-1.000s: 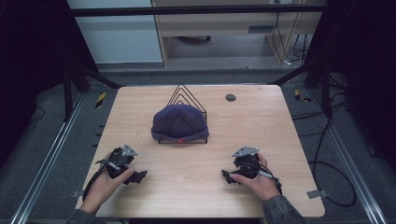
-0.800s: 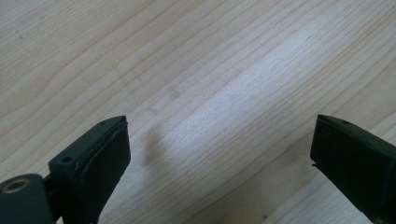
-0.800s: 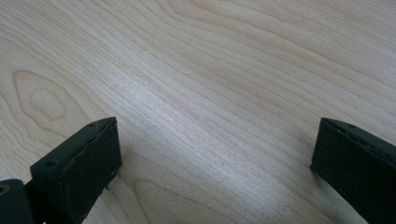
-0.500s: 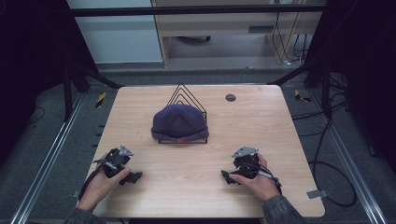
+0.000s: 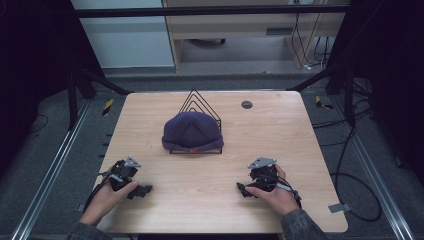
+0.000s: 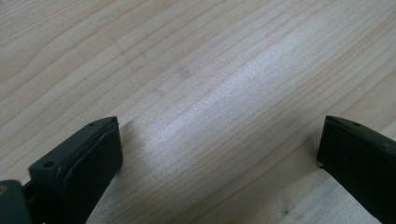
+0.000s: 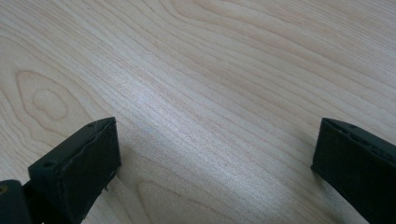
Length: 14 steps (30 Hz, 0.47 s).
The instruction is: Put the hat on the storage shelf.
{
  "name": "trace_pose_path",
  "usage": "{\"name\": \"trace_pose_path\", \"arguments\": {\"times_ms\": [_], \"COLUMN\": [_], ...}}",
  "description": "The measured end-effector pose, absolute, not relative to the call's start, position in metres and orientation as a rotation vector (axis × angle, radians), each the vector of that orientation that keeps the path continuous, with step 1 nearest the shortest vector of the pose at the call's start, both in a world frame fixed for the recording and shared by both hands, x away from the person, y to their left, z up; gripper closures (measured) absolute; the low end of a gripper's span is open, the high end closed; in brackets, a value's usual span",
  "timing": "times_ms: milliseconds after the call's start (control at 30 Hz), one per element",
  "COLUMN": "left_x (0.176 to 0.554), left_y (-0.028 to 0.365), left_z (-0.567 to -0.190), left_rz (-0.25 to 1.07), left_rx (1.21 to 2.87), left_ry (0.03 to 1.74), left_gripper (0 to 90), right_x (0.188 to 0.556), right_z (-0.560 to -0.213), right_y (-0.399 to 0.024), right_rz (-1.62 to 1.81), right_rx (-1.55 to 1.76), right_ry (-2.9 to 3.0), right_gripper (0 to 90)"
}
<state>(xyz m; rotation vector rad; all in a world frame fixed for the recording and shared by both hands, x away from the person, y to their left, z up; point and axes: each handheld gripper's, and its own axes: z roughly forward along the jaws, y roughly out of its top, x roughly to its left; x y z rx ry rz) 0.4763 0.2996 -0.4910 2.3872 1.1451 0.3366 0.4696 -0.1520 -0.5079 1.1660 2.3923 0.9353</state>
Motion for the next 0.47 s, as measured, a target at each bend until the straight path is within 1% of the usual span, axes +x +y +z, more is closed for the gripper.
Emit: {"name": "trace_pose_path", "arguments": {"times_ms": [467], "left_x": [0.4743], "left_y": [0.3014], "left_z": [-0.4927], "left_rz": [0.337], "left_rx": [2.371], "left_ry": [1.11], "left_gripper": [0.0], "right_x": [0.4692], "right_z": [-0.508], "right_y": [-0.151], "right_rz": [0.939], "right_rx": [1.159], "right_ry": [2.394], "right_gripper": [0.7]}}
